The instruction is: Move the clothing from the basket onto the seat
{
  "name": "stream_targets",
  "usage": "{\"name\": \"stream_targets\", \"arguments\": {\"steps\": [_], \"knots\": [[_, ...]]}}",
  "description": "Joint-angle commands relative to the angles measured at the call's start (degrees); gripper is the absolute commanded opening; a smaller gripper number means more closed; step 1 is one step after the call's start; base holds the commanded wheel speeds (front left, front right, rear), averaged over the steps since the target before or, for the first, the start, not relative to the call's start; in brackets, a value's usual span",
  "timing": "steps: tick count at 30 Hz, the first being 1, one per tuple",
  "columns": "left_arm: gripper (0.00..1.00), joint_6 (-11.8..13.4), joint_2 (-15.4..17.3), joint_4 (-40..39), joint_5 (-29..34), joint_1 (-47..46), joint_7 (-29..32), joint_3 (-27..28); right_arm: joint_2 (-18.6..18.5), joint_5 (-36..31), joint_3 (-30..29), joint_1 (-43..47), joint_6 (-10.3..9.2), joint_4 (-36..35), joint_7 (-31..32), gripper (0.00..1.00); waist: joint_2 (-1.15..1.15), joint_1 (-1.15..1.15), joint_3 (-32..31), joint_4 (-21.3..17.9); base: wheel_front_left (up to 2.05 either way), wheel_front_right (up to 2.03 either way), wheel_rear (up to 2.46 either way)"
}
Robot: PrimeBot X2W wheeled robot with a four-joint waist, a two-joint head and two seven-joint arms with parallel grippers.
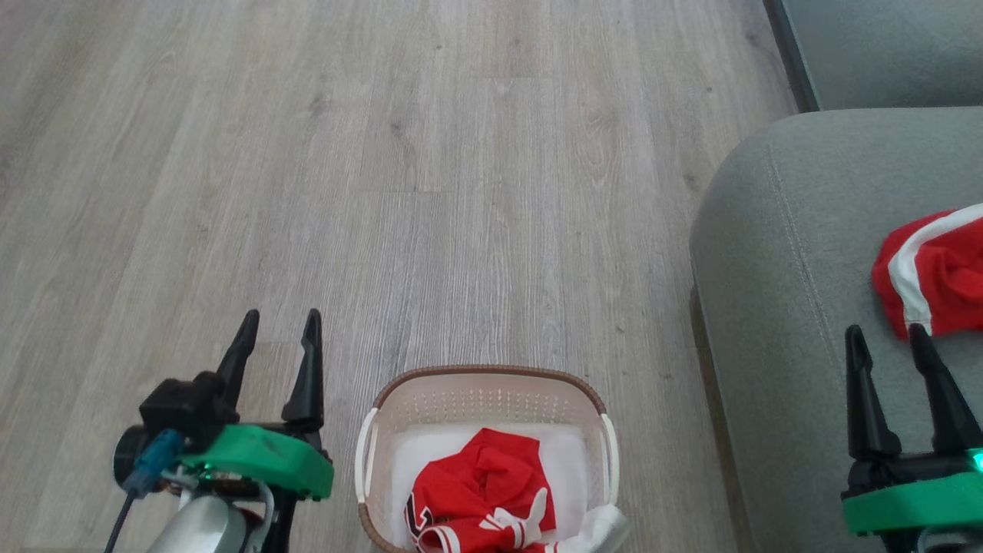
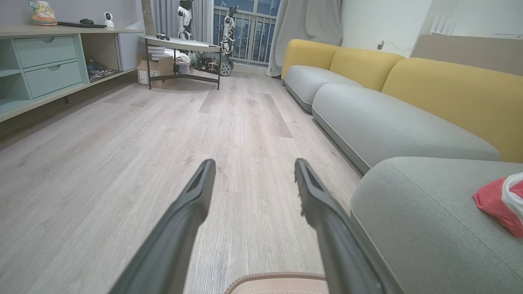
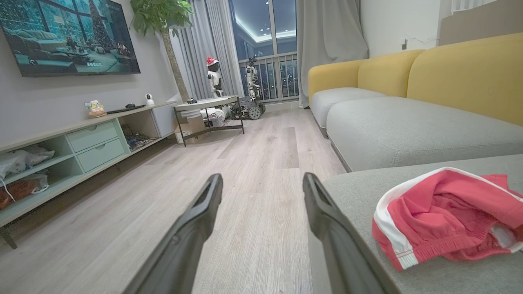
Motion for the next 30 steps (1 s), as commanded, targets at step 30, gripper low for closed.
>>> {"name": "stream_targets", "arguments": {"steps": [30], "knots": [[1.00, -5.0, -2.5, 7.4, 1.6, -16.6, 3.7, -0.9, -1.2, -0.5, 2.8, -14.8, -0.02, -2.6, -1.1, 1.00, 0.00, 0.00, 20.5, -6.5, 0.00, 0.00, 0.00]]}}
